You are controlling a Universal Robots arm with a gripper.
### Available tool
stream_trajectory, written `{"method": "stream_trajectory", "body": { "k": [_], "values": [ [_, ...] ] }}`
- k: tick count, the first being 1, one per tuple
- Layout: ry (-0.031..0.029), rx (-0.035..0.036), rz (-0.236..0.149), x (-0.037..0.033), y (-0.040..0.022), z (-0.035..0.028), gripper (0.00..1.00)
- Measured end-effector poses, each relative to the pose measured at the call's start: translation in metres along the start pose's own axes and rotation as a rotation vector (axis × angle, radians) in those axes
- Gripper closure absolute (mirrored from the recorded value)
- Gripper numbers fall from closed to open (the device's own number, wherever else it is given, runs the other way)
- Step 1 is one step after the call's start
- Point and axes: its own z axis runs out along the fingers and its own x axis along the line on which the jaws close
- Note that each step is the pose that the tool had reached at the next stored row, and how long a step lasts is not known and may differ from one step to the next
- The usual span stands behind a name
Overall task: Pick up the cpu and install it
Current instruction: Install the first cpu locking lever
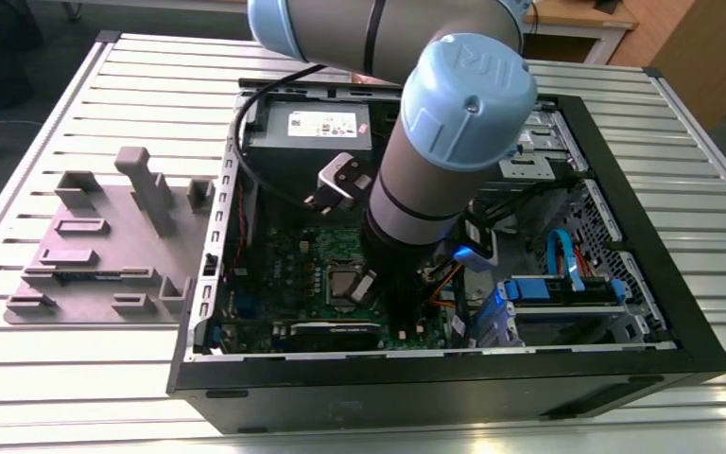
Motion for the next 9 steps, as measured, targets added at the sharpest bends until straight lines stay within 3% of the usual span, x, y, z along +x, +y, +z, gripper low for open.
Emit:
{"method": "stream_trajectory", "body": {
  "k": [9],
  "values": [
    [-0.007,0.004,-0.001,0.0022,0.0026,-0.0025,0.89]
  ]
}}
